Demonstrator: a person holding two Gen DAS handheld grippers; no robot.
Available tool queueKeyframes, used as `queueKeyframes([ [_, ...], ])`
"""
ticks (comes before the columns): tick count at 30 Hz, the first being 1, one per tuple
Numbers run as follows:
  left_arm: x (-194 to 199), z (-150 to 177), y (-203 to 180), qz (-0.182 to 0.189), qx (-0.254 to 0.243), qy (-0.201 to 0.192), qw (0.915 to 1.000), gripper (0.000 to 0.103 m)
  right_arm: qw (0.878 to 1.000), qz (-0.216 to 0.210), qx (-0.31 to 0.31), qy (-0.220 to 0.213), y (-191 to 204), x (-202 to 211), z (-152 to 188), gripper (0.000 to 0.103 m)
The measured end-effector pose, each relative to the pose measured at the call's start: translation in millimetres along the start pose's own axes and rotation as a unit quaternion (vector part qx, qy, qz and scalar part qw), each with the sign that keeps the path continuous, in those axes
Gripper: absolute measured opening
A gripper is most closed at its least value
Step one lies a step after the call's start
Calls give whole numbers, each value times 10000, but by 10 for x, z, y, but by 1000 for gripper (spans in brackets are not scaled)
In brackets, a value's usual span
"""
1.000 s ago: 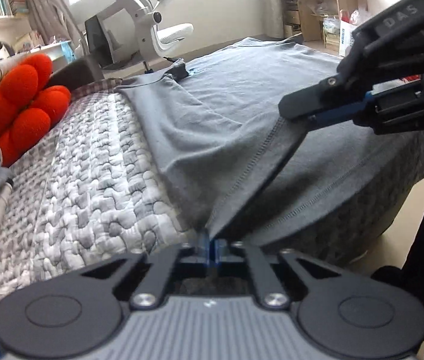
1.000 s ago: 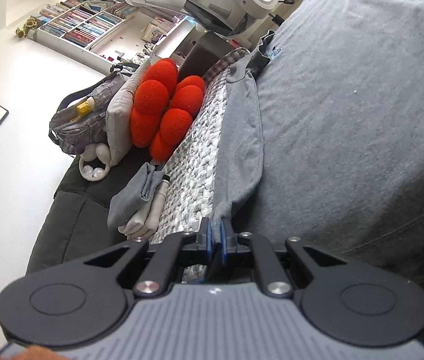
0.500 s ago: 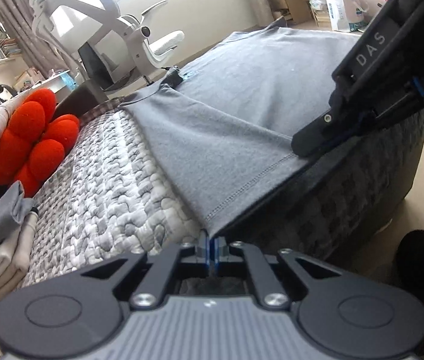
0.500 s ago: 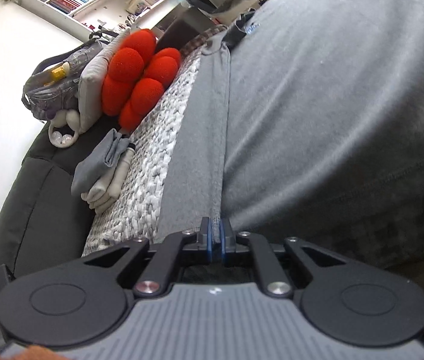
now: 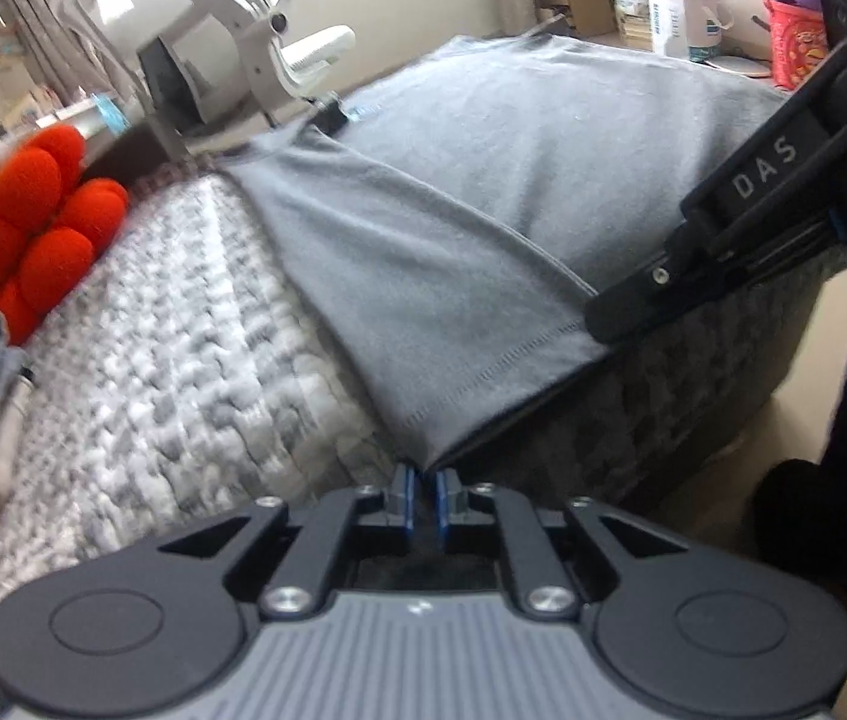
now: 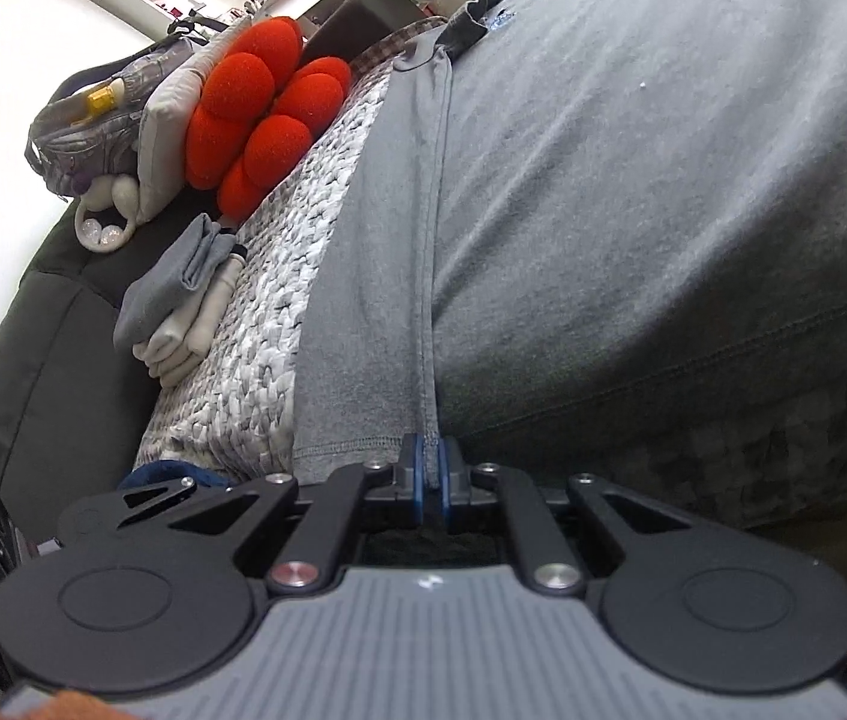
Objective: Fold clothes
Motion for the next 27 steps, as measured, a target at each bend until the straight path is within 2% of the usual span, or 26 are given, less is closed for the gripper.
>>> queueKeyframes([
  [5,82,48,152,412,512,52,9978,17,10000,-12,4,-15,-18,-1,-8,8],
  [8,137,-21,320,735,1005,-27,9922,20,10000,-17,9,2,-17,-9,-8,9],
  [12,108,-243,578,1125,1831,-166,9765,31,9998,56,191,-2,27,-3,-15,10],
  [16,-55,-622,677,1484,2393,-312,9590,33,9987,184,473,-104,63,78,-46,15],
  [19,-198,-986,651,1544,2329,-421,9592,35,9971,279,683,-180,92,139,-70,15],
  [22,-396,-1355,614,1477,2101,-497,9652,37,9952,365,864,-263,109,203,-99,15],
  [24,-556,-1581,581,1427,1966,-498,9688,39,9954,366,808,-357,57,259,-139,15],
  [27,-874,-1864,561,1459,2011,-400,9678,42,9955,368,723,-498,-23,343,-199,15],
])
Point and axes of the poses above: each gripper's, at about its wrist camera, not at the fingertips, and x roughly against the way its jaws point, y to its left, z to its underside, the point moved 9 cm from there along -x, roughly the way its jaws point, and after that the axes turned 3 degrees about y, right-handed, at the moved point
